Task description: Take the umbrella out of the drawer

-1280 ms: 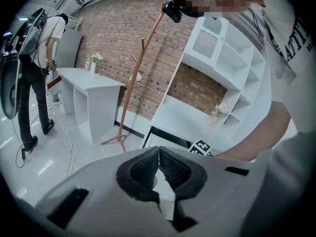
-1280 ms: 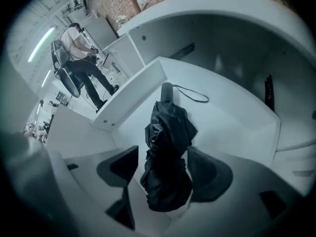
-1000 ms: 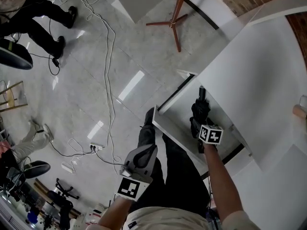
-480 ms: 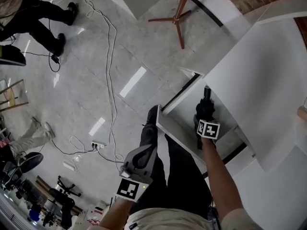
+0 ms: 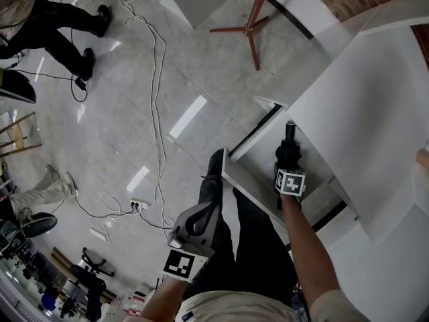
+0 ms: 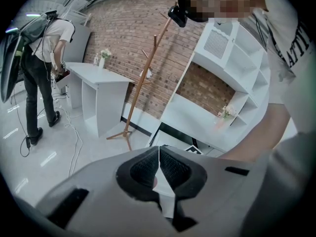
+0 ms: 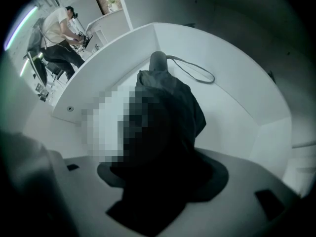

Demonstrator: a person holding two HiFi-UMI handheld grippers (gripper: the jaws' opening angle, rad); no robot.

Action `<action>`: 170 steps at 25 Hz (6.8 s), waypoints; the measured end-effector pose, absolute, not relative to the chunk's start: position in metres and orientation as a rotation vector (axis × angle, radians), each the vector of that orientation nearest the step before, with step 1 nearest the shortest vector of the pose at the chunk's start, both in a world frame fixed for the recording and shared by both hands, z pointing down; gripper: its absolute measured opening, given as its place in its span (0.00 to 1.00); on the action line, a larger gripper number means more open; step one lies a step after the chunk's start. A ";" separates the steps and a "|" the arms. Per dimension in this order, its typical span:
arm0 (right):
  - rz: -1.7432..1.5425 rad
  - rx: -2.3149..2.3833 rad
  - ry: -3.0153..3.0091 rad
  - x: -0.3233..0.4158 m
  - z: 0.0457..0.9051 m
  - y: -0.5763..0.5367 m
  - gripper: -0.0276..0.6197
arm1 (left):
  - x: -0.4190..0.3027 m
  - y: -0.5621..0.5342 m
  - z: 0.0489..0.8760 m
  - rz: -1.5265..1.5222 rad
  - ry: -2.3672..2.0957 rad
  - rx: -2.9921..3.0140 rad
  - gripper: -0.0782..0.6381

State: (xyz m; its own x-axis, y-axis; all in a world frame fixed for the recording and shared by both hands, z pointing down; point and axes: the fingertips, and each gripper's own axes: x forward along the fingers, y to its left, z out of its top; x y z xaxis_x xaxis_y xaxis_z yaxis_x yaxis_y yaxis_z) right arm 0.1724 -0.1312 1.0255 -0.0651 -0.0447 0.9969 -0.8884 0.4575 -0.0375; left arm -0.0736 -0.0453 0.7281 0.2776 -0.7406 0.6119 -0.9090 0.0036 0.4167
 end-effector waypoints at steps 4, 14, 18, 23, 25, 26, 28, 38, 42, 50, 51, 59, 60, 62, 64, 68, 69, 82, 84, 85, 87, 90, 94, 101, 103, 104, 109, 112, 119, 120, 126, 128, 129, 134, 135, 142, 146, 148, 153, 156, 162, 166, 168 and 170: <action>0.860 0.782 -1.535 0.167 1.026 -0.130 0.47 | -0.075 -0.044 0.722 0.275 -1.516 1.788 0.15; 0.774 0.567 -1.679 0.155 0.987 -0.115 0.47 | -0.075 -0.048 0.692 0.271 -1.528 1.854 0.15; 0.745 0.549 -1.702 0.160 0.968 -0.115 0.47 | -0.072 -0.053 0.676 0.270 -1.532 1.901 0.15; 0.748 0.557 -1.745 0.157 0.944 -0.117 0.47 | -0.074 -0.054 0.659 0.273 -1.537 1.944 0.15; 0.743 0.553 -1.760 0.155 0.935 -0.117 0.47 | -0.076 -0.051 0.655 0.285 -1.540 1.964 0.15; 0.740 0.550 -1.765 0.154 0.930 -0.117 0.47 | -0.077 -0.050 0.653 0.291 -1.541 1.973 0.15; 0.737 0.546 -1.774 0.152 0.922 -0.116 0.47 | -0.078 -0.051 0.646 0.293 -1.542 1.989 0.15; 0.764 0.603 -1.828 0.152 0.880 -0.109 0.47 | -0.074 -0.055 0.613 0.274 -1.511 2.083 0.15; 0.778 0.647 -1.862 0.151 0.858 -0.107 0.47 | -0.076 -0.055 0.607 0.308 -1.492 2.175 0.15; 0.819 0.771 -1.946 0.149 0.815 -0.110 0.47 | -0.087 -0.059 0.593 0.331 -1.459 2.247 0.15; 0.823 0.787 -1.955 0.150 0.809 -0.109 0.47 | -0.088 -0.059 0.592 0.335 -1.452 2.259 0.15; 0.861 0.967 -2.041 0.154 0.762 -0.114 0.47 | -0.094 -0.061 0.592 0.381 -1.376 2.363 0.15; 0.858 0.985 -2.053 0.154 0.753 -0.115 0.47 | -0.095 -0.061 0.590 0.383 -1.364 2.375 0.15; 0.851 1.021 -2.082 0.151 0.736 -0.117 0.47 | -0.096 -0.065 0.585 0.384 -1.338 2.401 0.15; 0.844 1.057 -2.112 0.149 0.719 -0.118 0.47 | -0.095 -0.069 0.579 0.376 -1.314 2.430 0.15; 0.826 1.149 -2.167 0.152 0.687 -0.122 0.47 | -0.086 -0.079 0.570 0.362 -1.256 2.494 0.15; 0.828 1.176 -2.184 0.154 0.678 -0.122 0.47 | -0.083 -0.080 0.568 0.359 -1.240 2.506 0.15; 0.791 1.437 -2.377 0.205 0.574 -0.118 0.47 | -0.041 -0.098 0.539 0.365 -1.145 2.568 0.15; 0.764 1.456 -2.405 0.216 0.560 -0.118 0.47 | -0.033 -0.102 0.533 0.350 -1.160 2.577 0.15; 0.755 1.465 -2.418 0.221 0.553 -0.118 0.47 | -0.029 -0.102 0.530 0.346 -1.167 2.578 0.15; 0.743 1.478 -2.441 0.231 0.541 -0.113 0.47 | -0.021 -0.099 0.523 0.340 -1.181 2.573 0.15; 0.708 1.485 -2.477 0.247 0.524 -0.109 0.47 | -0.008 -0.097 0.511 0.312 -1.210 2.566 0.15; 0.655 1.482 -2.526 0.269 0.502 -0.108 0.47 | 0.008 -0.096 0.496 0.270 -1.265 2.571 0.15; 0.588 1.490 -2.588 0.295 0.472 -0.089 0.47 | 0.028 -0.076 0.476 0.226 -1.309 2.569 0.15; 0.565 1.483 -2.611 0.300 0.464 -0.082 0.47 | 0.029 -0.070 0.474 0.212 -1.328 2.570 0.15; 0.553 1.480 -2.622 0.302 0.460 -0.079 0.47 | 0.029 -0.067 0.471 0.205 -1.336 2.571 0.15; 0.519 1.470 -2.668 0.316 0.443 -0.060 0.47 | 0.036 -0.053 0.448 0.156 -1.392 2.548 0.15; 0.513 1.461 -2.695 0.323 0.437 -0.050 0.47 | 0.042 -0.044 0.437 0.138 -1.425 2.539 0.15; 0.471 1.415 -2.738 0.336 0.431 -0.034 0.47 | 0.053 -0.017 0.421 0.115 -1.485 2.539 0.15; 0.469 1.410 -2.742 0.337 0.432 -0.033 0.47 | 0.053 -0.014 0.419 0.114 -1.498 2.535 0.15; 0.454 1.397 -2.763 0.341 0.432 -0.027 0.47 | 0.051 -0.001 0.419 0.119 -1.549 2.515 0.15; 0.443 1.397 -2.768 0.342 0.430 -0.026 0.47 | 0.048 0.004 0.422 0.118 -1.557 2.510 0.15; 0.439 1.398 -2.770 0.342 0.429 -0.025 0.47 | 0.047 0.007 0.423 0.117 -1.560 2.508 0.15; 0.436 1.410 -2.776 0.339 0.427 -0.025 0.47 | 0.037 0.013 0.423 0.110 -1.574 2.503 0.15; 0.431 1.413 -2.778 0.337 0.425 -0.025 0.47 | 0.035 0.014 0.423 0.110 -1.575 2.502 0.15; 0.382 1.420 -2.773 0.319 0.418 -0.025 0.47 | 0.014 0.013 0.418 0.097 -1.584 2.512 0.15; 0.344 1.427 -2.779 0.308 0.409 -0.025 0.47 | -0.001 0.009 0.415 0.090 -1.592 2.517 0.15; 0.336 1.432 -2.779 0.304 0.407 -0.026 0.47 | -0.008 0.009 0.414 0.093 -1.596 2.517 0.15; 0.330 1.459 -2.785 0.296 0.405 -0.027 0.47 | -0.020 0.009 0.415 0.099 -1.599 2.521 0.15; 0.327 1.466 -2.781 0.290 0.404 -0.027 0.47 | -0.026 0.007 0.410 0.086 -1.607 2.500 0.15; 0.327 1.473 -2.763 0.280 0.402 -0.025 0.47 | -0.037 0.008 0.416 0.077 -1.583 2.513 0.15; 0.316 1.481 -2.760 0.277 0.400 -0.027 0.47 | -0.041 0.005 0.416 0.076 -1.582 2.512 0.15; 0.315 1.479 -2.758 0.275 0.400 -0.027 0.47 | -0.044 0.004 0.417 0.073 -1.583 2.510 0.15; 0.316 1.479 -2.756 0.272 0.401 -0.028 0.47 | -0.047 0.004 0.417 0.071 -1.585 2.508 0.15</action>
